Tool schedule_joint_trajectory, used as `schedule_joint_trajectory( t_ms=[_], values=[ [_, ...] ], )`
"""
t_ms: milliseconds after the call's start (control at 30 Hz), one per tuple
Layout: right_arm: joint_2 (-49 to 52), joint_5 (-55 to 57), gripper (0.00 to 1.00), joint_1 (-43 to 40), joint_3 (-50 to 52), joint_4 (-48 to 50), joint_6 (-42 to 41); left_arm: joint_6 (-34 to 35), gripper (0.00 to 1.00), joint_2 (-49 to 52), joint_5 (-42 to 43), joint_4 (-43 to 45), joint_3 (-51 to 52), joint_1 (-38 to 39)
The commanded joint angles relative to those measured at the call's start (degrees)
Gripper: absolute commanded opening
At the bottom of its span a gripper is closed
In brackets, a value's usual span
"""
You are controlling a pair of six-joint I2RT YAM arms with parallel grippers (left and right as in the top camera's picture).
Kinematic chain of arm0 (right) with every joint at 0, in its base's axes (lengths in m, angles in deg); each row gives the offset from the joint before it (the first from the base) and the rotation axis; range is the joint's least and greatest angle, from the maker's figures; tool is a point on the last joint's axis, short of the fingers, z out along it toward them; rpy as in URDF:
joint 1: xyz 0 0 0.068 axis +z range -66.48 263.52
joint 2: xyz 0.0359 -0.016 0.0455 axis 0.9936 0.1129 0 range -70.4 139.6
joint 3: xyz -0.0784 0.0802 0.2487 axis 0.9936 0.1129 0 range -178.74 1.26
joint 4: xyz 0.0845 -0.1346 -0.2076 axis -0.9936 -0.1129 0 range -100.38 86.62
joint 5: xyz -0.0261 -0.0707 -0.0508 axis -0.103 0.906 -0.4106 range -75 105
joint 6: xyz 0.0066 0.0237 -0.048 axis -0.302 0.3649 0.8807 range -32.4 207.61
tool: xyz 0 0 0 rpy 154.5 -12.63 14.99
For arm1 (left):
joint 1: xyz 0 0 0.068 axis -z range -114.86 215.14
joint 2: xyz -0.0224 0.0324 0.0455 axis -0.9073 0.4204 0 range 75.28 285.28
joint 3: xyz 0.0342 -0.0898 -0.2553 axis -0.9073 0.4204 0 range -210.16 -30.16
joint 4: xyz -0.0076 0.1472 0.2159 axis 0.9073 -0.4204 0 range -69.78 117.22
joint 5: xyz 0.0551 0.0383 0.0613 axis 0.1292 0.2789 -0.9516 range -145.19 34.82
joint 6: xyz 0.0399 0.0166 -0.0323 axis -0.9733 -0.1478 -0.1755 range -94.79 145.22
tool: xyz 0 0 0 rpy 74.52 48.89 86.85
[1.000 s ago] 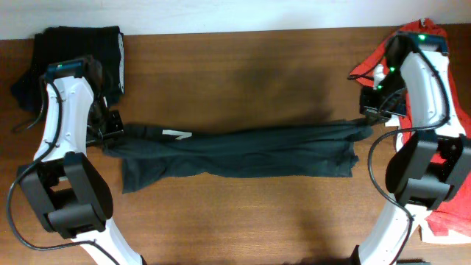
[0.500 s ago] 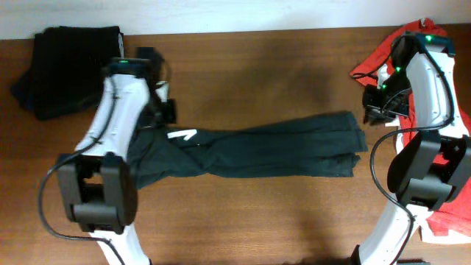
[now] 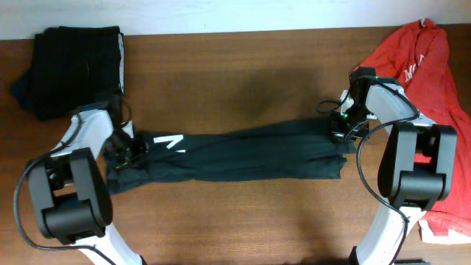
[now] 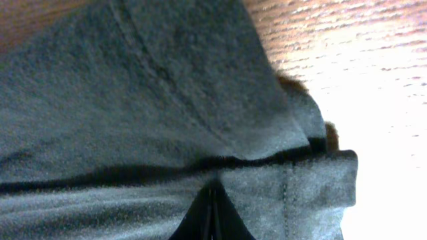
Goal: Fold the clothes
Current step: 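Fold the top half down over the bottom with both grippers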
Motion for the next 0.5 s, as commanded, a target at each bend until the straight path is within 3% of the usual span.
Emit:
schedule_joint_trajectory(
  t_ms=[0, 167, 300, 367, 400, 433, 467],
  values=[
    [1.1, 0.5, 0.04, -0.2, 2.9, 2.2, -1.8, 0.8, 0.01, 1.8, -7.3, 0.0, 2.3, -7.4],
    [1.1, -0.7, 0.04, -0.2, -1.7, 0.4, -1.8, 1.6, 0.01, 1.7, -12.5, -0.6, 0.5, -13.7],
    [1.1, -2.6, 0.04, -0.2, -14.9, -8.5, -1.3, 1.6, 0.0, 1.7, -12.7, -9.2, -12.1, -14.6],
    [1.1, 0.5, 0.25, -1.4, -20.5, -15.0, -1.4, 1.6, 0.01, 1.7, -12.8, -14.1, -19.0, -14.6],
    [1.1, 0.5, 0.55, -2.8, -21.6, -17.5, -1.3, 1.6, 0.13, 1.7, -12.6, -16.7, -22.5, -14.6],
    [1.1, 0.5, 0.8, -4.2, -21.5, -19.1, 0.0, 1.6, 0.19, 1.7, -11.4, -17.6, -24.3, -14.6],
    [1.2, 0.6, 1.0, -6.2, -20.1, -19.7, 1.7, 1.6, 0.61, 1.7, -10.2, -17.3, -24.6, -14.6]
  ],
)
